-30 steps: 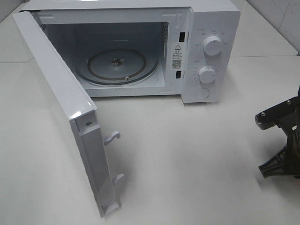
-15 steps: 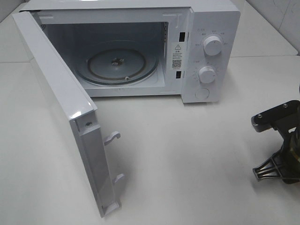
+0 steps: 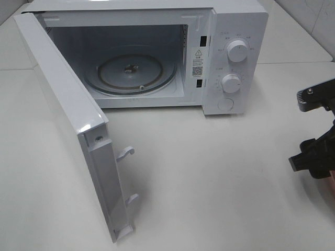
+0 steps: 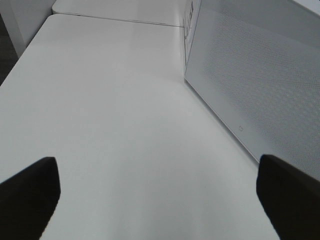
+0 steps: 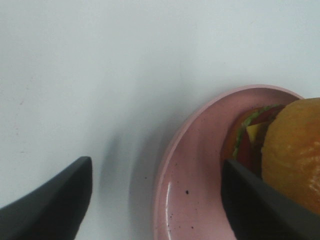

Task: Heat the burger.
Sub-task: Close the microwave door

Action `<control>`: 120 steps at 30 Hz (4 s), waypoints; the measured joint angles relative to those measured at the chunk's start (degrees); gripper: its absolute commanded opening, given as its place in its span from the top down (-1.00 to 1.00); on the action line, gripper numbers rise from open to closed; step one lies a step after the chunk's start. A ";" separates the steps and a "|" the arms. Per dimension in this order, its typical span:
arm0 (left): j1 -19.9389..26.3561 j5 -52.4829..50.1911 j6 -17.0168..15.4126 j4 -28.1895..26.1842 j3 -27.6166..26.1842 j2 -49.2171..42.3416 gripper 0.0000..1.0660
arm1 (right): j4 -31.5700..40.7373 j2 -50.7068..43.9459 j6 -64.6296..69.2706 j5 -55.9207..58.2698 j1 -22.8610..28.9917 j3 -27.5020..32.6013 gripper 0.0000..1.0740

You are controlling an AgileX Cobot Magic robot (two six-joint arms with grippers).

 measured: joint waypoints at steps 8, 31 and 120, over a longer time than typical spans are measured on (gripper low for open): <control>0.00 0.00 0.00 0.00 0.00 0.00 -0.88 | 19.08 -8.31 -19.77 0.23 0.00 0.00 -0.49; 0.00 0.00 0.00 0.00 0.00 0.00 -0.88 | 43.83 -22.86 -46.47 22.86 0.00 -10.83 -0.42; 0.00 0.00 0.00 0.00 0.00 0.00 -0.88 | 45.78 -75.46 -47.90 26.41 -19.31 -0.92 -0.38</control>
